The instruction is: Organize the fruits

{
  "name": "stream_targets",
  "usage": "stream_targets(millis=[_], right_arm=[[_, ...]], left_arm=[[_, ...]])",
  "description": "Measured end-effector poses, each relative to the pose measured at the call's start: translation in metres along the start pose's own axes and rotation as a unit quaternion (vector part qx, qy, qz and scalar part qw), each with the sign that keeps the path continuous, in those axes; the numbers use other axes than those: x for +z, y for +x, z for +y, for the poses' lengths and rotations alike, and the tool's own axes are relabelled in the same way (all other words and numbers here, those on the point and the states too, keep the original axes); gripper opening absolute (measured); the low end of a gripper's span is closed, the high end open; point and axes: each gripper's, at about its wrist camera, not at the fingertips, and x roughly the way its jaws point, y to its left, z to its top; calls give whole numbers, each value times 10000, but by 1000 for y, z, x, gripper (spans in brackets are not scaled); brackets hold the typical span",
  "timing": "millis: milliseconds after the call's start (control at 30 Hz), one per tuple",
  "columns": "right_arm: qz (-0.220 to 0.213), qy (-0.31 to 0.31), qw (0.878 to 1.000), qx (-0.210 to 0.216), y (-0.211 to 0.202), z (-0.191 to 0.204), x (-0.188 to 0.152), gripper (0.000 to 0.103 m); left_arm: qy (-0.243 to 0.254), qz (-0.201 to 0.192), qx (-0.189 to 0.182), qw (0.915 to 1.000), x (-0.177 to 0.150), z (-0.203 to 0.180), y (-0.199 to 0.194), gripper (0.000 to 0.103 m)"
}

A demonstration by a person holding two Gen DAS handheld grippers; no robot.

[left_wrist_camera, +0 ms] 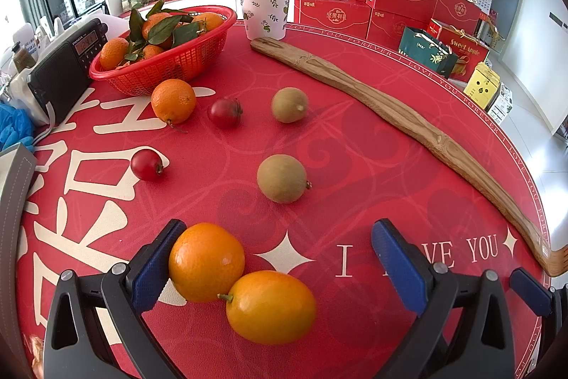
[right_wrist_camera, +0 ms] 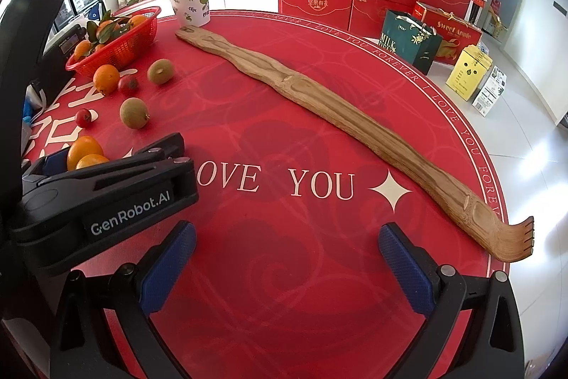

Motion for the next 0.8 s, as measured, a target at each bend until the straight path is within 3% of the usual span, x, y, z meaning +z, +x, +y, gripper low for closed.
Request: stream_targets(millis=[533,667,800], right_arm=[[-10,40,10000,-24,2,2,0,103],[-38,25,10000,-9,2,2,-1,103],[-54,-7,10000,11,1,1,-1,103]], left_arm=[[14,1,1,10000,0,0,0,103],[124,120,-152,9997,1,3,0,103],[65,-227,-238,9994,-7,24,-39,103]])
